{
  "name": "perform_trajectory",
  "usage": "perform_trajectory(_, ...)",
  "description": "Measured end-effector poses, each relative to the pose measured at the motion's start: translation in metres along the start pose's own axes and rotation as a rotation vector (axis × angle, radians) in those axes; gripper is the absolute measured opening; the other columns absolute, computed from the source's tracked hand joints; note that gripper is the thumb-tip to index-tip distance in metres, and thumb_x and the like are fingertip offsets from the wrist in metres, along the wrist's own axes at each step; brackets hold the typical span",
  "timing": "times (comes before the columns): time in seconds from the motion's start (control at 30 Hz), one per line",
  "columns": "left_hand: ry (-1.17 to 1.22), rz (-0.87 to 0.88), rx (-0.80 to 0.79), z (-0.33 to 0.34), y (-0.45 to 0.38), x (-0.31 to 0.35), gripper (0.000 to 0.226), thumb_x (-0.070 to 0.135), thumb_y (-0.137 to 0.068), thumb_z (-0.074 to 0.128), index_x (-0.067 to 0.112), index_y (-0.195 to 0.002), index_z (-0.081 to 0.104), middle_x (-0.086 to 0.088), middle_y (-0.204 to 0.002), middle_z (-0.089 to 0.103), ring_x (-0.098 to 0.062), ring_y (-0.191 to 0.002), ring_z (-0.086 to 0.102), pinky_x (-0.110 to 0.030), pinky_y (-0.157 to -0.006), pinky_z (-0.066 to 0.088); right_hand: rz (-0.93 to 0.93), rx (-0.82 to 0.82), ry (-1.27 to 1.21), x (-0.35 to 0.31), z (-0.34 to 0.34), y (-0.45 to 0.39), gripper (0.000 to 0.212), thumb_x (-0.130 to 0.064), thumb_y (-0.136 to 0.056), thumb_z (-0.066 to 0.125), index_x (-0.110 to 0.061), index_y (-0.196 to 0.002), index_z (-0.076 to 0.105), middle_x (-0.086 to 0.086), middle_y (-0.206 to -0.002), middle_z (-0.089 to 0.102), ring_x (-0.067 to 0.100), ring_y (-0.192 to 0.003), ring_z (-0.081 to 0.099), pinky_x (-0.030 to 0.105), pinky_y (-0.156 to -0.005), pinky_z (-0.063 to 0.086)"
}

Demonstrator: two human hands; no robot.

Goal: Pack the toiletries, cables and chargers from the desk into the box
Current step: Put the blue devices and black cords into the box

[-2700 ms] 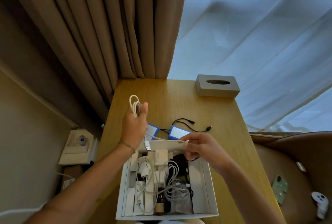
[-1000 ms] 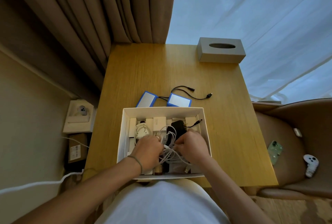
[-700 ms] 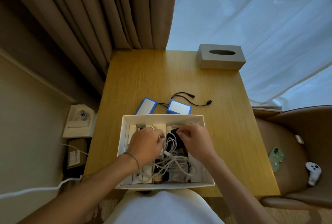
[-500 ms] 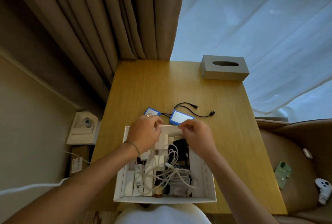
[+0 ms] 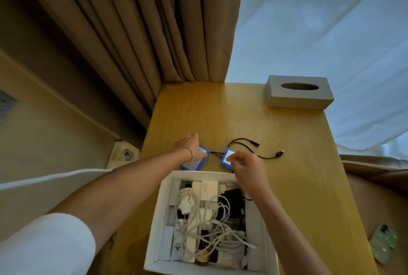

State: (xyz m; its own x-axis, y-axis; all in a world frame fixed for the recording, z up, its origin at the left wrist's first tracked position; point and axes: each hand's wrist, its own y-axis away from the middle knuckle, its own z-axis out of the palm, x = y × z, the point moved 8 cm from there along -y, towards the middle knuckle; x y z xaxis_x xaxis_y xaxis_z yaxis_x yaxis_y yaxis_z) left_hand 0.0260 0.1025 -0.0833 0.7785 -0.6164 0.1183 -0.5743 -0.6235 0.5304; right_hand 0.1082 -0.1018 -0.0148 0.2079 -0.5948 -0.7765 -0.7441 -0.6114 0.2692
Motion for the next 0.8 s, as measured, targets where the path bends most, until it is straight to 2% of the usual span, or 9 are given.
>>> perform_trajectory(0.1, -0.106, 0.000, -0.087, 0.016, -0.014, 0.004, 0.095, 0.068, -0.078, 0.066, 0.018, -0.149, 0.028, -0.010, -0.142, 0.050, -0.030, -0.117, 0.058, -0.037, -0.076, 0.050, -0.016, -0.007, -0.047, 0.006, 0.002, 0.010, 0.021, -0.014, -0.093, 0.062, -0.028, -0.088, 0.078, -0.018, -0.077, 0.072, -0.001, -0.072, 0.067, 0.023, -0.066, 0.053)
perform_trajectory(0.17, -0.140, 0.005, -0.111, 0.022, -0.019, 0.007, 0.093, 0.065, -0.077, 0.070, 0.017, -0.146, 0.031, -0.011, -0.134, 0.055, -0.030, -0.111, 0.059, -0.037, -0.076, 0.051, -0.024, 0.008, -0.070, 0.010, -0.001, 0.013, 0.022, -0.015, -0.093, 0.062, -0.030, -0.087, 0.078, -0.021, -0.077, 0.073, -0.006, -0.074, 0.066, 0.016, -0.063, 0.052)
perform_trajectory(0.27, -0.143, 0.005, -0.068, 0.023, -0.020, 0.009, 0.079, 0.053, -0.076, 0.078, 0.017, -0.133, 0.037, -0.008, -0.109, 0.059, -0.025, -0.091, 0.060, -0.034, -0.068, 0.051, -0.027, 0.014, -0.092, 0.010, -0.003, 0.016, 0.023, -0.016, -0.094, 0.061, -0.030, -0.088, 0.078, -0.022, -0.080, 0.073, -0.007, -0.077, 0.066, 0.009, -0.062, 0.048)
perform_trajectory(0.33, -0.096, -0.009, -0.028, 0.021, -0.020, 0.007, 0.076, 0.048, -0.074, 0.080, 0.016, -0.128, 0.038, -0.006, -0.100, 0.058, -0.022, -0.083, 0.059, -0.032, -0.063, 0.049, -0.018, 0.001, -0.110, 0.010, -0.001, 0.019, 0.021, -0.017, -0.094, 0.061, -0.028, -0.091, 0.078, -0.019, -0.082, 0.074, -0.005, -0.076, 0.067, 0.013, -0.064, 0.049)
perform_trajectory(0.4, -0.028, -0.020, 0.024, 0.017, -0.018, 0.004, 0.073, 0.046, -0.072, 0.083, 0.016, -0.124, 0.041, -0.005, -0.099, 0.058, -0.021, -0.082, 0.060, -0.032, -0.065, 0.052, -0.015, -0.014, -0.127, 0.009, -0.001, 0.021, 0.019, -0.018, -0.094, 0.061, -0.026, -0.093, 0.078, -0.016, -0.084, 0.075, -0.001, -0.077, 0.068, 0.019, -0.066, 0.052)
perform_trajectory(0.47, 0.023, -0.020, 0.091, 0.010, -0.015, 0.001, 0.070, 0.046, -0.070, 0.083, 0.018, -0.120, 0.045, -0.003, -0.099, 0.056, -0.019, -0.082, 0.059, -0.031, -0.067, 0.054, -0.025, -0.027, -0.125, 0.007, -0.002, 0.021, 0.018, -0.017, -0.094, 0.062, -0.025, -0.094, 0.078, -0.014, -0.086, 0.076, -0.001, -0.080, 0.068, 0.024, -0.071, 0.055)
perform_trajectory(0.67, 0.168, 0.002, 0.235, -0.029, 0.005, -0.013, 0.070, 0.057, -0.068, 0.078, 0.029, -0.122, 0.044, -0.001, -0.111, 0.054, -0.018, -0.085, 0.059, -0.026, -0.060, 0.048, -0.028, -0.042, -0.144, 0.000, -0.001, 0.016, 0.019, -0.014, -0.094, 0.062, -0.022, -0.091, 0.078, -0.010, -0.085, 0.076, 0.004, -0.081, 0.069, 0.031, -0.077, 0.058)
perform_trajectory(0.8, 0.309, 0.006, 0.285, -0.059, 0.033, -0.021, 0.054, 0.057, -0.066, 0.078, 0.031, -0.103, 0.048, 0.003, -0.102, 0.056, -0.018, -0.080, 0.062, -0.032, -0.066, 0.059, -0.056, -0.101, -0.132, -0.017, 0.016, 0.016, 0.018, -0.016, -0.096, 0.062, -0.019, -0.105, 0.077, -0.009, -0.095, 0.077, 0.004, -0.090, 0.069, 0.033, -0.086, 0.058)
